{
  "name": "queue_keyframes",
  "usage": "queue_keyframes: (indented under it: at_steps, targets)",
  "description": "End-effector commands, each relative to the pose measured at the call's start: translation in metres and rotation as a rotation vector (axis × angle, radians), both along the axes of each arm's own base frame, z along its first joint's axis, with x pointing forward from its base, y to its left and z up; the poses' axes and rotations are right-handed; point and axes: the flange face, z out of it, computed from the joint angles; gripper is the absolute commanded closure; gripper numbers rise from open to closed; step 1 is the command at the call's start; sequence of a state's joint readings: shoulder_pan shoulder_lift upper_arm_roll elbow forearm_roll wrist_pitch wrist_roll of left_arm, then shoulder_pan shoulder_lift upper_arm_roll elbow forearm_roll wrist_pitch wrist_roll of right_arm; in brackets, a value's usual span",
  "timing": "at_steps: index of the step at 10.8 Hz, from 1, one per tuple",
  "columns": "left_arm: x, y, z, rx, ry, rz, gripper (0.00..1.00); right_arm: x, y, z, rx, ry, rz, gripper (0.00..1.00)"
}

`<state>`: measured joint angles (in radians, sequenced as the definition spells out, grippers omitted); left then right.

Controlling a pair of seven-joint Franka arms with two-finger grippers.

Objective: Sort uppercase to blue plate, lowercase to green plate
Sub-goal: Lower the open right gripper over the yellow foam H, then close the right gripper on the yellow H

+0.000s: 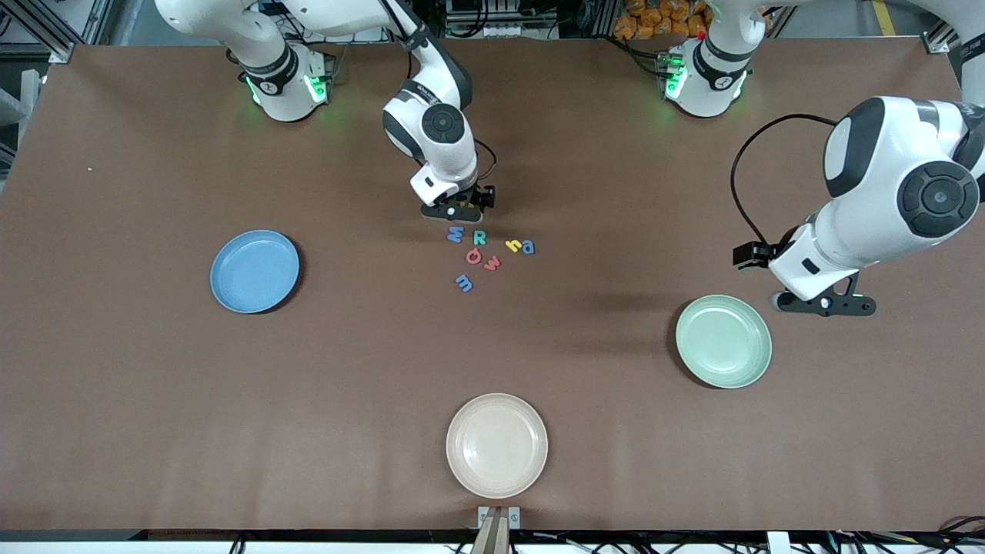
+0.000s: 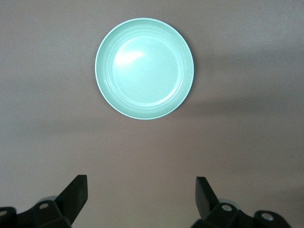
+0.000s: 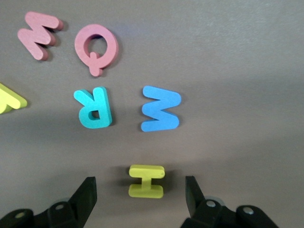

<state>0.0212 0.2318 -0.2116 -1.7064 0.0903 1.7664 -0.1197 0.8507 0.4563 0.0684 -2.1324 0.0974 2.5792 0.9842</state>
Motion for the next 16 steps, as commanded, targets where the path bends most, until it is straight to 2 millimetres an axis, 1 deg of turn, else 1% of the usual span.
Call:
queue_keyframes:
  at_steps: [1, 3, 4, 6, 7, 9, 12, 14, 16]
  targets:
    - [-0.009, -0.003, -0.006, 0.004, -0.024, 0.0, 0.0, -0.011, 0.009, -0.012, 0.02, -0.007, -0.034, 0.2]
    - [-0.01, -0.004, -0.013, 0.001, -0.033, -0.004, 0.0, -0.012, 0.008, -0.013, 0.017, -0.006, -0.031, 0.21]
    - [-0.009, -0.005, -0.014, 0.0, -0.036, -0.004, 0.0, -0.012, 0.008, -0.013, 0.016, -0.005, -0.03, 0.24]
    - [-0.009, -0.005, -0.015, 0.0, -0.036, -0.004, 0.0, -0.012, 0.003, -0.015, 0.021, -0.013, -0.02, 0.25]
    - [-0.009, -0.005, -0.015, 0.0, -0.036, -0.004, 0.0, -0.013, 0.001, -0.016, 0.022, -0.015, -0.021, 0.32]
    - [-0.009, -0.005, -0.016, 0.0, -0.034, -0.004, 0.0, -0.011, -0.002, -0.016, 0.023, -0.017, -0.025, 0.35]
    - [-0.008, -0.006, -0.015, -0.014, -0.041, 0.002, 0.0, -0.011, -0.004, -0.016, 0.021, -0.016, -0.016, 0.45]
    - [-0.008, -0.008, -0.015, -0.056, -0.035, 0.024, 0.0, -0.007, -0.013, -0.015, 0.018, -0.016, 0.001, 0.53]
    - [-0.007, -0.009, -0.016, -0.058, -0.038, 0.023, 0.0, -0.005, -0.015, -0.015, 0.018, -0.016, 0.001, 0.6]
